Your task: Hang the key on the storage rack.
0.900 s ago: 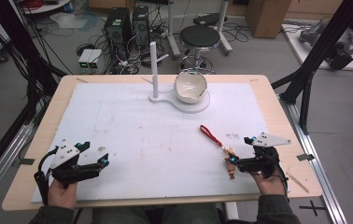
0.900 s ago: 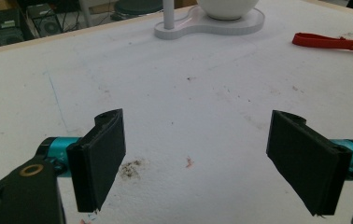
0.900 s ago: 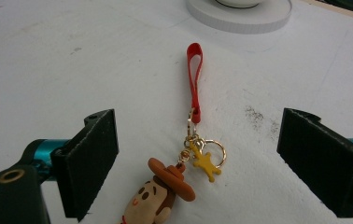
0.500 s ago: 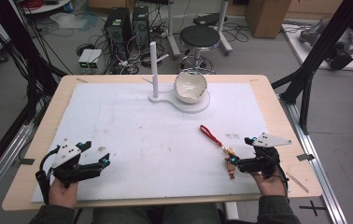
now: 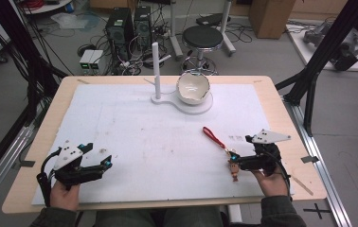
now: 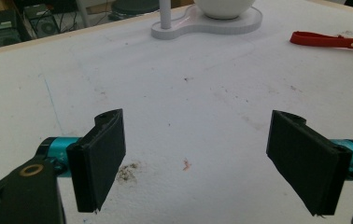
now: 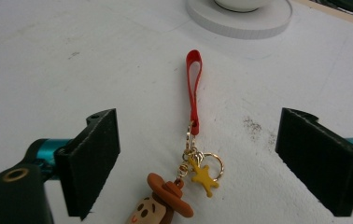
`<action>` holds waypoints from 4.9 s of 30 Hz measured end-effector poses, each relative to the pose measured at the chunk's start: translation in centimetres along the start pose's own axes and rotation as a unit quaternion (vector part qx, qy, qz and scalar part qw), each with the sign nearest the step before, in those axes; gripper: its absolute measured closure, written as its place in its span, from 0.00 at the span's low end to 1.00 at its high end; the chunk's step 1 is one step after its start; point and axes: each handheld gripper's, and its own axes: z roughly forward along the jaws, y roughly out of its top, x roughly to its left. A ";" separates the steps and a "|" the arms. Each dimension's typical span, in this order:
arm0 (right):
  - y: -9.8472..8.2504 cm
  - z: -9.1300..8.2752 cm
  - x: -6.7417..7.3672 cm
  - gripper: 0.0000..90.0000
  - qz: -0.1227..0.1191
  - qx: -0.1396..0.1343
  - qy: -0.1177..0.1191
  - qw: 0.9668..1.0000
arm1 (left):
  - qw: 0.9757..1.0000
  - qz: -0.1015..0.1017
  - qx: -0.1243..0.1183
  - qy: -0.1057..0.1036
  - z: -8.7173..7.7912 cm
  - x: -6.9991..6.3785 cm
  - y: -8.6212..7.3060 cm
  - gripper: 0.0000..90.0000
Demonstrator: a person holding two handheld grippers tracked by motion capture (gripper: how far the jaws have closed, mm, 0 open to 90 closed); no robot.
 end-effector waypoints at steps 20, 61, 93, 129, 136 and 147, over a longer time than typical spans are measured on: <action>5.7 2.7 -1.7 0.25 -0.002 0.047 0.011 0.999 | 1.000 -0.002 0.000 0.006 -0.5 0.2 -0.2 0.22; 3.4 9.3 -1.9 0.68 0.012 0.179 0.047 0.983 | 1.000 -0.001 -0.002 0.003 -0.4 0.2 -0.2 0.22; 3.3 9.4 -2.2 0.93 0.020 0.188 0.057 0.980 | 1.000 0.000 -0.005 0.006 -0.4 0.2 -0.1 0.22; 8.1 4.4 -1.1 0.93 0.015 0.058 0.090 0.994 | 1.000 0.004 -0.004 0.006 -0.5 0.1 -0.1 0.22; 9.3 3.9 -1.0 0.93 0.012 0.042 0.089 0.995 | 1.000 0.003 -0.006 0.007 -0.5 0.1 -0.1 0.22; 10.9 3.7 -0.9 0.93 0.002 0.028 0.088 0.996 | 1.000 0.004 -0.005 0.005 -0.5 0.1 -0.1 0.22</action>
